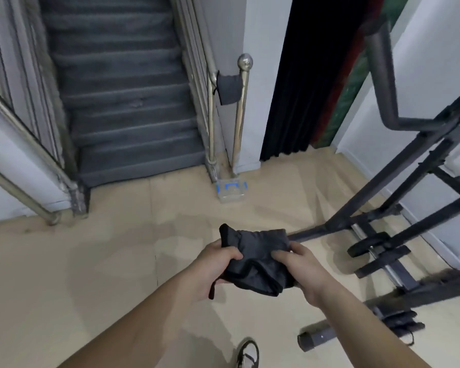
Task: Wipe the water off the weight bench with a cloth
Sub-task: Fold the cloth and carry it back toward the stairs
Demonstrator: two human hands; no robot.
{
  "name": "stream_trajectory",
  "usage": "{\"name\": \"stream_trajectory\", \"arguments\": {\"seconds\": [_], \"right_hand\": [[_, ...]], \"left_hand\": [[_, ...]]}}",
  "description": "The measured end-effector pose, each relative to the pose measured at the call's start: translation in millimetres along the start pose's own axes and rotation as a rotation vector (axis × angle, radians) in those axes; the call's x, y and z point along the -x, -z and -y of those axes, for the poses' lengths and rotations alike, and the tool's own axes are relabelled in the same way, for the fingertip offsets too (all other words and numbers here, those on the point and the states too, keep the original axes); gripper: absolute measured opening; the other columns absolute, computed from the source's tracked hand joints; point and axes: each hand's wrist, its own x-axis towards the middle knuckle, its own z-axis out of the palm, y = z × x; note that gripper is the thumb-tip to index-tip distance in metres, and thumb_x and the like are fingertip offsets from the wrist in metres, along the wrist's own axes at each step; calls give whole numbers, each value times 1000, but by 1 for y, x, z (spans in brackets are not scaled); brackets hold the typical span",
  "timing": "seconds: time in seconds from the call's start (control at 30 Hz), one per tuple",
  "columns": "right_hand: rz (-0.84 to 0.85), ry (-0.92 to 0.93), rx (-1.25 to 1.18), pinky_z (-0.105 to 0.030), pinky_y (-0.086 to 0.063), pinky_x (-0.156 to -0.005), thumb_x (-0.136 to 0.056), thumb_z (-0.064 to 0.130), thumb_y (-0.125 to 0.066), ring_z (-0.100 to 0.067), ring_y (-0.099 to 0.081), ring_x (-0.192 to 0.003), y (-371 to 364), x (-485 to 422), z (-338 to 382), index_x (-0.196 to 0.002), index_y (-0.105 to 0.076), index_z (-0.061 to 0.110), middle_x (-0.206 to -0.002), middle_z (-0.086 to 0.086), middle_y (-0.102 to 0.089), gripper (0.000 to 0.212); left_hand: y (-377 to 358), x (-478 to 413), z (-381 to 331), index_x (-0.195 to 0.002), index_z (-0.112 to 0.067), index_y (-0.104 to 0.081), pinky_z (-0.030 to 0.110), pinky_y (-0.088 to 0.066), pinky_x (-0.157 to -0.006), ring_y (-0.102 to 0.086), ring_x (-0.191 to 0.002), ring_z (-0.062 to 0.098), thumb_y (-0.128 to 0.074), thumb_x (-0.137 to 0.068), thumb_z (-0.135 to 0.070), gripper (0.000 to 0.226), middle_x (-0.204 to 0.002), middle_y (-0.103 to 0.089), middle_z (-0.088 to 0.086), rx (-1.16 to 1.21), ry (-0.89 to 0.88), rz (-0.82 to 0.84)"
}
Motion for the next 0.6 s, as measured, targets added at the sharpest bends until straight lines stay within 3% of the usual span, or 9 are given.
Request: {"name": "stream_trajectory", "arguments": {"seconds": [0.1, 0.2, 0.27, 0.37, 0.5, 0.6], "right_hand": [[79, -5, 69, -49, -62, -91, -80, 6, -67, -30, -75, -97, -17, -66, 52, -114, -68, 21, -105, -8, -80, 37], [116, -45, 85, -41, -57, -72, -81, -2, -60, -28, -70, -78, -42, -112, 101, -116, -68, 21, -93, -8, -77, 43], [110, -68, 84, -40, -49, -70, -81, -2, -57, -28, -65, -71, -60, -158, 130, -114, -70, 23, -84, -7, -77, 43], [62, -102, 87, -37, -49, -70, -83, -1, -58, -26, -67, -61, -85, -235, 166, -109, -72, 19, -75, -4, -77, 35], [-62, -97, 53, -38, -52, -64, -83, -8, -62, -32, -66, -67, -113, -360, 201, -102, -71, 1, -74, -12, -74, 23], [-156, -112, 14, -36, -53, -61, -84, -9, -61, -31, -65, -66, -127, -448, 214, -101, -68, 3, -78, -14, -72, 22]], "left_hand": [[24, -49, -43, -117, -26, -70, 39, -65, -75, -77, -99, 28, -61, -88, -4, 37, -107, -80, 7, 80, -44, -37], [51, -89, -80, -117, -24, -70, 38, -65, -75, -76, -101, 29, -58, -92, -2, 35, -109, -80, 8, 170, -49, -68], [71, -126, -109, -117, -21, -70, 39, -64, -74, -78, -97, 28, -57, -94, -3, 32, -107, -81, 8, 220, -44, -53], [102, -205, -148, -118, -21, -69, 42, -64, -76, -78, -97, 30, -60, -92, -5, 31, -108, -80, 9, 196, -35, -81], [139, -334, -201, -118, -22, -68, 43, -64, -78, -75, -103, 33, -60, -90, -3, 35, -112, -78, 11, 132, 0, -29], [157, -431, -228, -117, -24, -68, 41, -64, -78, -75, -102, 31, -60, -89, 0, 38, -113, -77, 9, 88, 44, 19]]}}
